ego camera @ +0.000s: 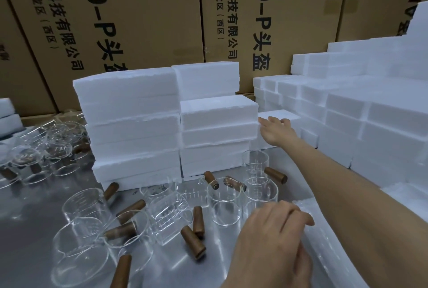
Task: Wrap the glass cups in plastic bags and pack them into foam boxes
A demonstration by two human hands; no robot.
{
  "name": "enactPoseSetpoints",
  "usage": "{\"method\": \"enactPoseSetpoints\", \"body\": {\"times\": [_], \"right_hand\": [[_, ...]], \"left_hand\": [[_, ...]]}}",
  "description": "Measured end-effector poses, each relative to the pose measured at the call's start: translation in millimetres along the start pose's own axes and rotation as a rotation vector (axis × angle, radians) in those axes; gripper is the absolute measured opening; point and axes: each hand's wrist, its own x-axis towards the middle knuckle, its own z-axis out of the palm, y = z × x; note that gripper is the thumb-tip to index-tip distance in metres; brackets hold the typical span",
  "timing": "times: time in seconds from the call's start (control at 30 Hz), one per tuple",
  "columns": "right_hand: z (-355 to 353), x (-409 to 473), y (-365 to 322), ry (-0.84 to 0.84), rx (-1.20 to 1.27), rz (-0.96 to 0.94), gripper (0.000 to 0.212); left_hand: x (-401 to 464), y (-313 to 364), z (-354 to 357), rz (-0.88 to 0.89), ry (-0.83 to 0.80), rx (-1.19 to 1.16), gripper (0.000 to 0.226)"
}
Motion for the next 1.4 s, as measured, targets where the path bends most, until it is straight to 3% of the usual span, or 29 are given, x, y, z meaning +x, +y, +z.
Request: {"method": "enactPoseSetpoints", "body": {"times": [0.23,0.33,0.43,0.53,0.67,0.8,0.9,0.97,1.13,1.3,1.4], "right_hand": [[2,1,-3,-0.039,0.030,0.004,0.053],[0,-8,-7,0.054,0.165,0.034,0.055],[-13,-26,-17,0.140,0.342,0.203,0.046],[-34,-49,-21,0.036,0.432,0.344,0.032],[-48,-92,-18,-0.163,0.529,0.332,0.035],[-48,-124,-20,-0.352,0.429,0.345,0.033],[-41,-138,-22,-0.434,0.431,0.368,0.022],[-35,-147,-23,-0.434,0.495,0.360,0.026],[-33,-157,-30,-0.211,0.630,0.334,0.030],[-68,-182,-44,0.196,0.179,0.246,0.025],[-78,-211,-60,0.408,0.361,0.073,0.024]], "left_hand": [[-1,-1,-2,-0.034,-0.036,-0.017,0.036],[-2,0,-5,-0.040,-0.061,-0.027,0.034],[-2,0,-9,-0.041,-0.089,-0.053,0.033],[-2,1,-13,-0.076,-0.103,-0.065,0.032],[-3,6,-19,-0.081,-0.114,-0.058,0.029],[-10,9,-29,-0.003,-0.154,-0.007,0.023],[-23,12,-46,0.046,-0.164,0.007,0.021],[-36,12,-58,0.086,-0.160,0.007,0.021],[-61,5,-87,0.105,-0.158,0.040,0.022],[-71,-3,-107,0.036,-0.107,0.049,0.022],[-70,-4,-109,-0.030,0.018,0.005,0.028]]}}
